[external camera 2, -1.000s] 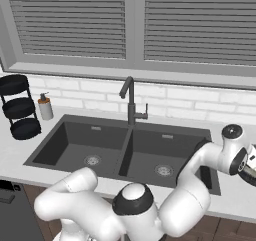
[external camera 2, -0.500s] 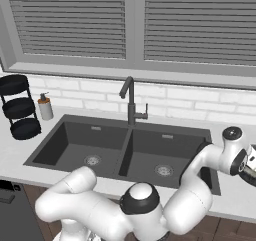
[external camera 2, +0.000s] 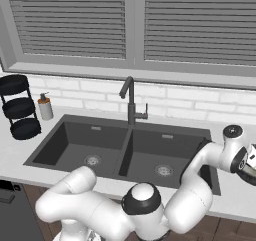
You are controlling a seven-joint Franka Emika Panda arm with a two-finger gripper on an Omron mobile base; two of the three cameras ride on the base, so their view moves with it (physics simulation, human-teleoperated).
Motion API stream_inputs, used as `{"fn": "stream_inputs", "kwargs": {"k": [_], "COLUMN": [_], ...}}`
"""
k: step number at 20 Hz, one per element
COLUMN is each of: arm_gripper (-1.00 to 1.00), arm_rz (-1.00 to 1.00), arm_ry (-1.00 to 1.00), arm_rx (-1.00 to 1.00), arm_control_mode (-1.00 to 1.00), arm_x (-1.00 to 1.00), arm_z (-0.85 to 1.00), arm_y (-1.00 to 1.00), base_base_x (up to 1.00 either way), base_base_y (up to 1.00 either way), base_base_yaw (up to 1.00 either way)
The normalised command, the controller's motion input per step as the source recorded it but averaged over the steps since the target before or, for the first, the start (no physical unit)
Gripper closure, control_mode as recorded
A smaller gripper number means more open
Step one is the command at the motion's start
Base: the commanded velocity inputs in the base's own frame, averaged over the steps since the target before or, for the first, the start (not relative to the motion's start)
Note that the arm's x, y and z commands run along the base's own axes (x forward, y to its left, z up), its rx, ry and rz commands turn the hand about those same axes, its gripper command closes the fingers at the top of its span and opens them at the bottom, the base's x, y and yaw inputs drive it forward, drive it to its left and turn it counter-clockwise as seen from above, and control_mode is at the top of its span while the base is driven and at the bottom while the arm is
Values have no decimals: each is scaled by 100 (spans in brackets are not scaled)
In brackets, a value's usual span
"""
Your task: Pick the garlic from the sink and place it in the bowl. Then pick the bowl and place it in the microwave. Then close the microwave door and press the start button.
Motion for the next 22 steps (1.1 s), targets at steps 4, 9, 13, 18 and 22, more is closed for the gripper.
{"fn": "stream_inputs", "kwargs": {"k": [4,9,13,18,22], "arm_gripper": [-100,-100,-100,-100,-100], "arm_rz": [0,1,7,23,36], "arm_ry": [-1,-1,0,10,25], "arm_rx": [0,0,0,-3,-12], "arm_control_mode": [-100,-100,-100,-100,-100], "arm_x": [0,0,-10,-17,-3], "arm_z": [4,27,55,17,6], "arm_y": [0,8,9,38,40], "base_base_x": [0,0,0,0,0], "base_base_y": [0,0,0,0,0], "base_base_yaw": [0,0,0,0,0]}}
